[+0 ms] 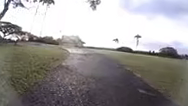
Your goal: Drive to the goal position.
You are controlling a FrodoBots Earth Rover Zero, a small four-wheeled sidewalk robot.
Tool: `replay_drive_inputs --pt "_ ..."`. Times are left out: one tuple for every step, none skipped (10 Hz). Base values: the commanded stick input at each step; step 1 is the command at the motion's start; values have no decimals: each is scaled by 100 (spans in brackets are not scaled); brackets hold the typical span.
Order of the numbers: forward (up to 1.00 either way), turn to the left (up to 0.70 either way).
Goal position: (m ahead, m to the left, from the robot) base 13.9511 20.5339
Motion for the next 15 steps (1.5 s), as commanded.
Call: replay_drive_inputs --pt "60 0" --pt "60 0" --pt "60 0" --pt "60 0" --pt "60 0" --pt "60 0" --pt "60 0" --pt "60 0" --pt "60 0" --pt "60 0" --pt "60 0" --pt "60 0" --pt "60 0" --pt "60 0" --pt "60 0"
